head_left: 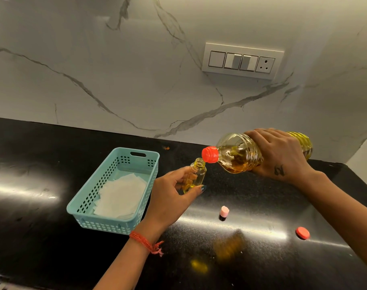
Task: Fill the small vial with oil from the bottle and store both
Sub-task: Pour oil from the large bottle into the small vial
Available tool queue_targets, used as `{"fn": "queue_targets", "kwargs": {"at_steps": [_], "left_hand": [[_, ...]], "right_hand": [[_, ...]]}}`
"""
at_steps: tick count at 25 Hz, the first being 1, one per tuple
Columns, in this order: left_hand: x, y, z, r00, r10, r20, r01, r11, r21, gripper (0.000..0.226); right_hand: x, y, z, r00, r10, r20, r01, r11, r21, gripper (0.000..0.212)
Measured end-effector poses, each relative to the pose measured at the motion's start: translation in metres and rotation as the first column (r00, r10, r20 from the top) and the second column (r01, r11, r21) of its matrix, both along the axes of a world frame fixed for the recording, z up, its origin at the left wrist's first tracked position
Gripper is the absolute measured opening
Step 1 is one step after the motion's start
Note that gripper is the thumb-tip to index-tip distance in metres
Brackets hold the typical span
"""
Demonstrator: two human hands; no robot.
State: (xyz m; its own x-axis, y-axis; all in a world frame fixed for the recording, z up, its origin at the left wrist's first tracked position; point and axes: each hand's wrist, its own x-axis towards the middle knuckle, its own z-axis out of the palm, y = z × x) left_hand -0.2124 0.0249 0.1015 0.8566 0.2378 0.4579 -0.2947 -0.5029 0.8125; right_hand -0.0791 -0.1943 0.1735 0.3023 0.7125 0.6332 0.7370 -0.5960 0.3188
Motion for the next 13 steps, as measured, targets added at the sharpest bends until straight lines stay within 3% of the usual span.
{"fn": "queue_targets", "kwargs": {"at_steps": [13], "left_hand": [[-0.0007,0.0017,0.0015,1.0,0.003,-0.014,-0.003,1.0,-0.003,0.041]], "right_hand": [[0.001,0.0039,0.0088,1.0,0.001,0.025,0.0,0.999,-0.036,0.066]]}}
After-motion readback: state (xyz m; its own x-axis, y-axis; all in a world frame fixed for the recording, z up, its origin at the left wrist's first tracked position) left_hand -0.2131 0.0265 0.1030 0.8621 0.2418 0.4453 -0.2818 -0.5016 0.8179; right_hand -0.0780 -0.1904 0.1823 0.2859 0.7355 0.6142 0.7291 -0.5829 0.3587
